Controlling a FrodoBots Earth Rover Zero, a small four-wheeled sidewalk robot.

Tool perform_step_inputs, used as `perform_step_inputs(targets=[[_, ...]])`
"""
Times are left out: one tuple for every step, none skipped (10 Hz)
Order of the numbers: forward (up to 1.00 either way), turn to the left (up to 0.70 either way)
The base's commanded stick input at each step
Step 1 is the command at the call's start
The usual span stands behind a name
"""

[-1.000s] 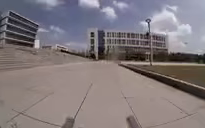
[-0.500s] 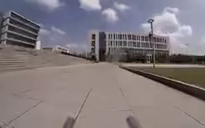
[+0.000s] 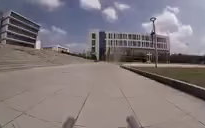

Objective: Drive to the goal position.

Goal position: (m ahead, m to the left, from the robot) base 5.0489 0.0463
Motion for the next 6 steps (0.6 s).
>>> perform_step_inputs(targets=[[0.70, 0.00], [0.70, 0.00], [0.70, 0.00], [0.70, 0.00], [0.70, 0.00], [0.70, 0.00]])
